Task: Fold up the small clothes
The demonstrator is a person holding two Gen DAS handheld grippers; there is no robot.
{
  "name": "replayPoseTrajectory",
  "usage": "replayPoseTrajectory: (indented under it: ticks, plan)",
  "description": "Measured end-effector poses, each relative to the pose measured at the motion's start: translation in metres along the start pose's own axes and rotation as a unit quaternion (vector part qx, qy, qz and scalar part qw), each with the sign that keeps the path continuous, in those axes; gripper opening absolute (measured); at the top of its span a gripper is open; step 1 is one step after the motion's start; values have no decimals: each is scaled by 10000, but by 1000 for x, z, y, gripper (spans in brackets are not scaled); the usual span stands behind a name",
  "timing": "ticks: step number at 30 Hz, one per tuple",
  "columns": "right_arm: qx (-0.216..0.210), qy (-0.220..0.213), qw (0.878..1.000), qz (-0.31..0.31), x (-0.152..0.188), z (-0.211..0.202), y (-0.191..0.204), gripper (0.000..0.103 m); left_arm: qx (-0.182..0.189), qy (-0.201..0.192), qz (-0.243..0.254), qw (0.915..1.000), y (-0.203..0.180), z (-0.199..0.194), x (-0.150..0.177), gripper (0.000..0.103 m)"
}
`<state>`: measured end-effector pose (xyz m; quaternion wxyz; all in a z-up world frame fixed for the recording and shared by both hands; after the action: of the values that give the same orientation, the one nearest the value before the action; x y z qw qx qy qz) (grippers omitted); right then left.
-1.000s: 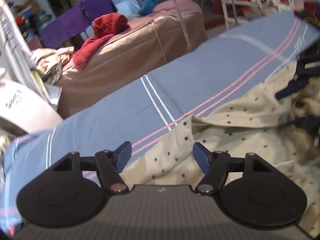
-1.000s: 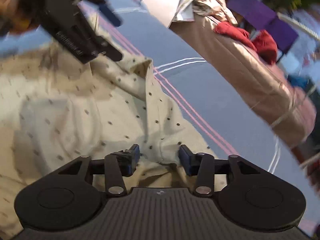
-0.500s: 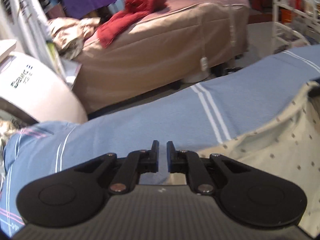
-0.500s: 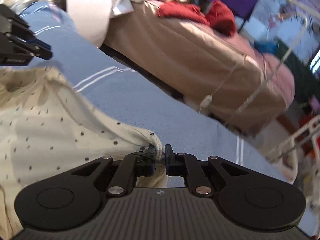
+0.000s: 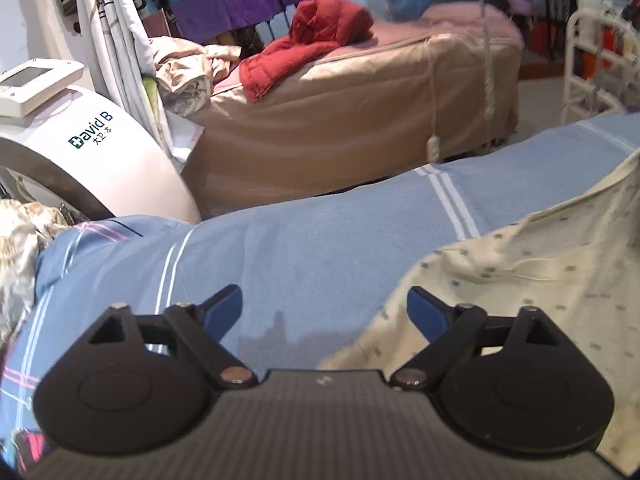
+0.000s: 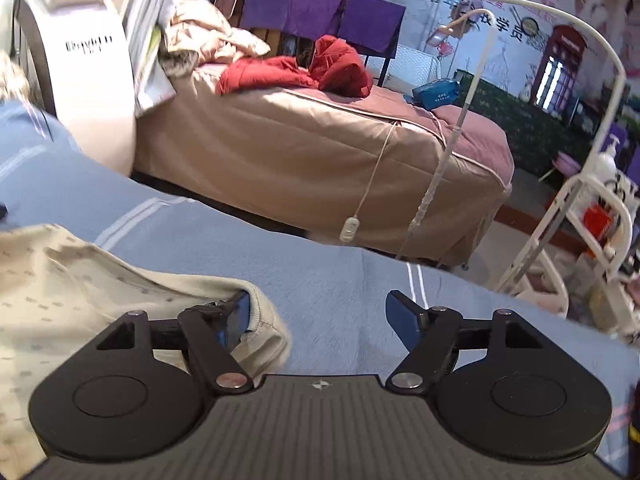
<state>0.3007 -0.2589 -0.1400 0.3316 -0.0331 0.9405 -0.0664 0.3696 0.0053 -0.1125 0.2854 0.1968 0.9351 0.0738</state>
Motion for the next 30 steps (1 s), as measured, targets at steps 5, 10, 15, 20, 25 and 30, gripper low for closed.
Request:
replayPoseTrajectory:
  ticks: [5, 10, 15, 20, 25, 30]
  plan:
    - [-371, 105, 9992, 120, 34, -34, -3, 103, 478, -139, -58, 9987, -21, -55, 63, 100]
    - [-354, 254, 9979, 474, 48, -32, -19, 56, 779, 170, -59, 9968, -48, -68, 105, 99]
    - [-1269, 379, 9912, -30, 35, -20, 4, 52, 1172, 60, -261, 9928, -65, -88, 115, 98]
    - [-1188, 1322, 9829, -476, 21, 46, 45, 46, 928, 90, -68, 9956, -76, -92, 116, 98]
    - [819, 614, 9945, -224, -22, 84, 19, 55, 473, 264, -128, 9985, -53, -89, 126, 98]
    - [740, 441, 9961, -180, -28, 62, 1, 85, 325, 356, -444, 9979, -20, -78, 129, 98]
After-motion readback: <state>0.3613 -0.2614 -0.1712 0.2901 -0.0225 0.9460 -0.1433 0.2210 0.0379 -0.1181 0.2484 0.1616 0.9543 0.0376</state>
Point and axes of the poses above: each gripper's, at about its wrist camera, not at the fingertips, and z roughly the way its jaws point, y to its left, x to its underside, the point moved 5 cm from there along z, roughly the way its jaws point, and after that the axes turned 14 degrees about y, right-handed, at the moved point
